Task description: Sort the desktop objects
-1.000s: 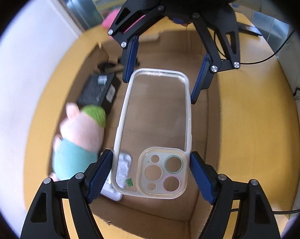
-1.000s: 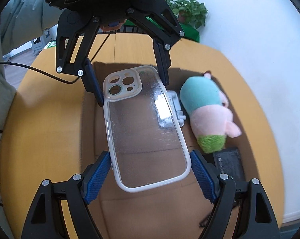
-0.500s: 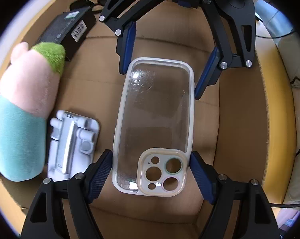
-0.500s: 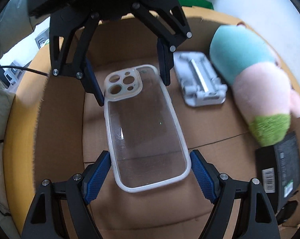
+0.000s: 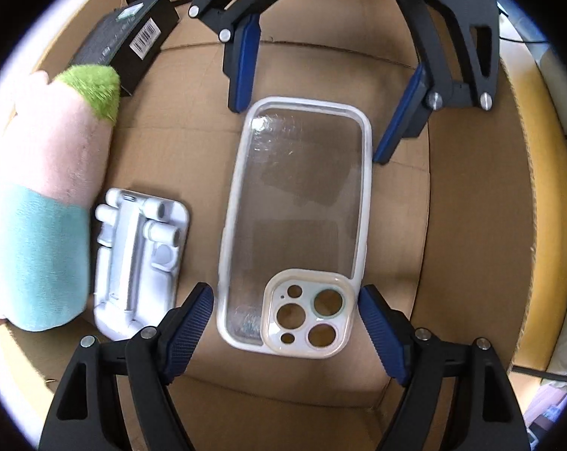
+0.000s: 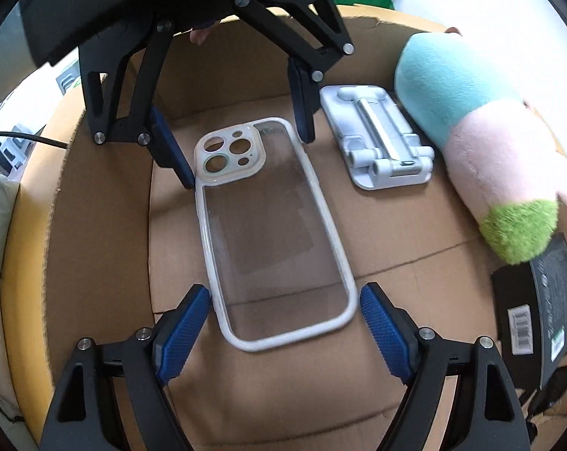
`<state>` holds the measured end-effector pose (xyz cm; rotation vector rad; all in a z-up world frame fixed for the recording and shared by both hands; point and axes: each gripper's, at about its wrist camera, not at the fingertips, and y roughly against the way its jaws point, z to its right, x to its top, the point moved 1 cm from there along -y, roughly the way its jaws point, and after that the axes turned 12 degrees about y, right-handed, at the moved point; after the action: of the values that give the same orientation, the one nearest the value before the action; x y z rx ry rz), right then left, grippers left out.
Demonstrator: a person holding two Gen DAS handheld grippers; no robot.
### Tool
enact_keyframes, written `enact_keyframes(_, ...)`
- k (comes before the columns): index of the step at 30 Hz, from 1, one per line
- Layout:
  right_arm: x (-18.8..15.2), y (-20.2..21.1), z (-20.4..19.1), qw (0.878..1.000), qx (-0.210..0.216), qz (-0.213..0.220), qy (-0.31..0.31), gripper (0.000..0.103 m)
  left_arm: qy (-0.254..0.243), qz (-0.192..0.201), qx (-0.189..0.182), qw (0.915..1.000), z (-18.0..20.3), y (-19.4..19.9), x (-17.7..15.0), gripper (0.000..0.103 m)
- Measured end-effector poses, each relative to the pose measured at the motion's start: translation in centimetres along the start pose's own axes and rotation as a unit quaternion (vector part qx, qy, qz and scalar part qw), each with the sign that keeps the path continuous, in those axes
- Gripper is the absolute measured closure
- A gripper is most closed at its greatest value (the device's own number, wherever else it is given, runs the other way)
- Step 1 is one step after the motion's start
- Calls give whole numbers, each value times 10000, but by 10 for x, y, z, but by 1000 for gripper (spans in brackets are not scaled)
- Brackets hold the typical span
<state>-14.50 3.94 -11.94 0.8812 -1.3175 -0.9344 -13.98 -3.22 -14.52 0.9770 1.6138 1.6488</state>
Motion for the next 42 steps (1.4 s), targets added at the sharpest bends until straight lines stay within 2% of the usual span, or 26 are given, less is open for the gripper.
enact_keyframes(5,-11,36,-1,9986,-64,327,-416,17,34,270,329,9991,10,29,-12,23)
enact_keyframes(7,-16,60,-5,9956,-186,546,-733,9,111,450,526,9975,16,49,-21,23)
enact_keyframes(9,-22,91,-15,9893,-603,740,-1100,3,318,833,850,9924,26,79,-33,23)
enact_keyframes(10,-23,99,-7,9851,-828,814,-1266,0,438,1033,913,9895,31,94,-39,23)
enact_keyframes(12,-30,128,-18,9696,-1306,1065,-1772,0,733,1553,1045,9796,47,126,-52,23)
enact_keyframes(13,-29,133,-12,9605,-1478,1198,-2030,0,901,1884,1079,9720,50,144,-57,22)
enact_keyframes(15,-42,149,-27,9396,-1793,1378,-2570,0,1215,2462,1091,9554,55,168,-56,21)
enact_keyframes(17,-54,156,-33,9189,-2091,1481,-2999,0,1635,2984,1138,9334,57,187,-47,21)
enact_keyframes(18,-58,157,-39,9066,-2290,1514,-3204,0,2010,3216,1195,9175,68,190,-47,21)
enact_keyframes(19,-60,159,-44,8952,-2483,1483,-3391,0,2317,3334,1185,9062,76,189,-45,21)
enact_keyframes(20,-64,167,-52,8855,-2661,1417,-3537,0,2656,3437,1115,8938,75,193,-38,21)
enact_keyframes(21,-65,171,-64,8760,-2844,1357,-3651,0,3090,3546,981,8770,79,191,-37,21)
enact_keyframes(22,-66,170,-72,8679,-3019,1309,-3721,0,3594,3673,752,8546,84,185,-35,21)
enact_keyframes(23,-66,164,-77,8608,-3176,1229,-3781,0,3810,3731,631,8436,85,181,-32,21)
enact_keyframes(25,-69,162,-84,8507,-3342,1104,-3903,0,4350,3791,508,8152,93,161,-26,21)
enact_keyframes(27,-71,163,-90,8432,-3376,1109,-4034,0,4648,3762,614,7992,99,149,-22,21)
enact_keyframes(28,-72,165,-94,8399,-3387,1125,-4089,0,4865,3720,707,7873,102,141,-19,21)
enact_keyframes(31,-75,166,-100,8309,-3432,1113,-4235,0,5238,3702,1075,7596,111,131,-14,21)
enact_keyframes(33,-77,164,-104,8264,-3469,1086,-4300,0,5341,3730,1301,7474,121,132,-13,21)
enact_keyframes(35,-80,162,-107,8253,-3477,1054,-4323,0,5320,3760,1473,7443,128,133,-7,21)
enact_keyframes(37,-82,161,-111,8205,-3513,1018,-4394,0,5377,3781,1599,7364,134,135,-7,21)
enact_keyframes(42,-90,162,-114,8126,-3559,962,-4515,0,5527,3768,1624,7254,134,133,-8,21)
